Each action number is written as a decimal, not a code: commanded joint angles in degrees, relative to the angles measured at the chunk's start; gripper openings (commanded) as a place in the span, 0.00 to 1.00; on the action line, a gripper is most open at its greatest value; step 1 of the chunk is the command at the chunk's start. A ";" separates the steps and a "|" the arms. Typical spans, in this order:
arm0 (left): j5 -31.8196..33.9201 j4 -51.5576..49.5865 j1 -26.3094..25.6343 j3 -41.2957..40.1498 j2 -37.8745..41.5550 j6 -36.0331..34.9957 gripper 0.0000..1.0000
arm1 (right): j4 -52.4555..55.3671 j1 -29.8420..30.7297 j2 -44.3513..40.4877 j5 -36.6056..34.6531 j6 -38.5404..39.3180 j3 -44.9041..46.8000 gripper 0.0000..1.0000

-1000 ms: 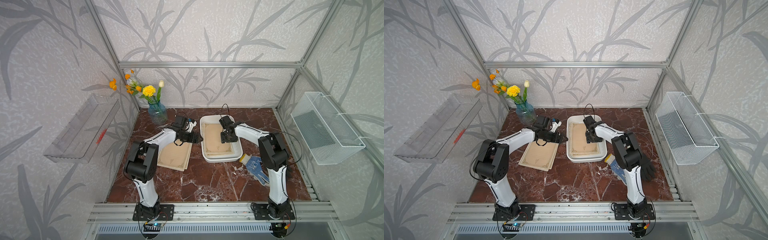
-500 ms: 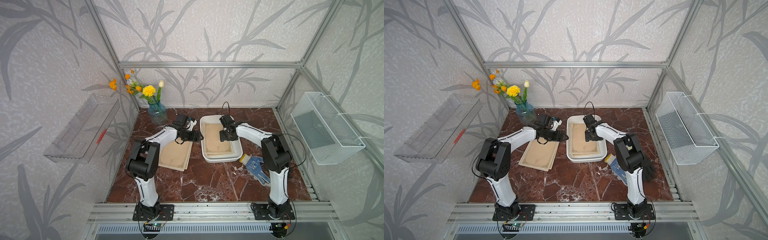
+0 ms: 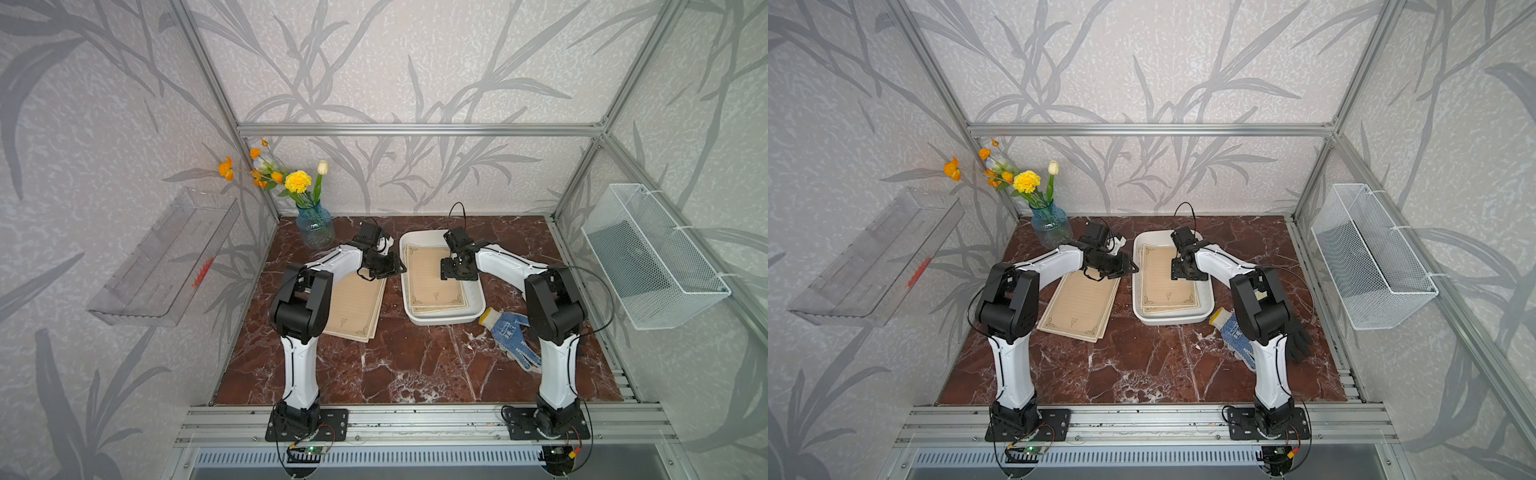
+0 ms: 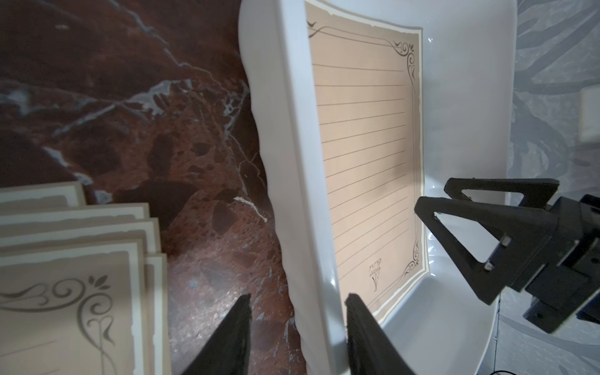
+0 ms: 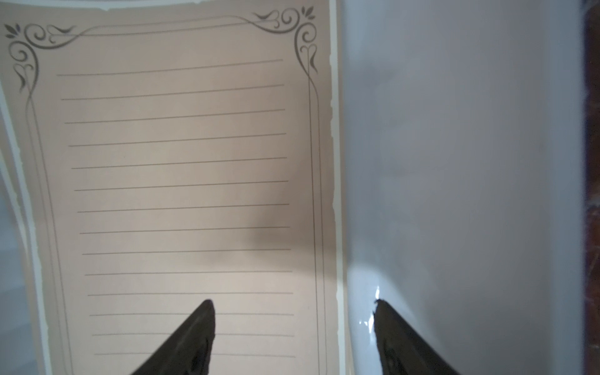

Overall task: Take out the stationery paper from the storage box
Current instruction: Pick up the stationery paper from the storage box.

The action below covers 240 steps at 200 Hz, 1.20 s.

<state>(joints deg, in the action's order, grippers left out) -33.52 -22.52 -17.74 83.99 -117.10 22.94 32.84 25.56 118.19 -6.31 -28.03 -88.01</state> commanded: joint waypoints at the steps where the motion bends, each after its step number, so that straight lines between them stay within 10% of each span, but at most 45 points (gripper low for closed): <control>1: 0.95 -2.11 -0.24 1.14 -0.14 0.32 0.43 | -0.32 -0.51 1.41 0.79 -1.66 -1.18 0.77; 240: -0.18 -3.85 -0.37 3.29 -2.00 0.79 0.41 | -5.33 -2.97 0.96 8.07 -4.67 2.14 0.74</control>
<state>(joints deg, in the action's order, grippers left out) -33.76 -24.93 -17.91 86.13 -118.17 23.64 27.27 23.11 120.31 1.72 -32.16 -86.85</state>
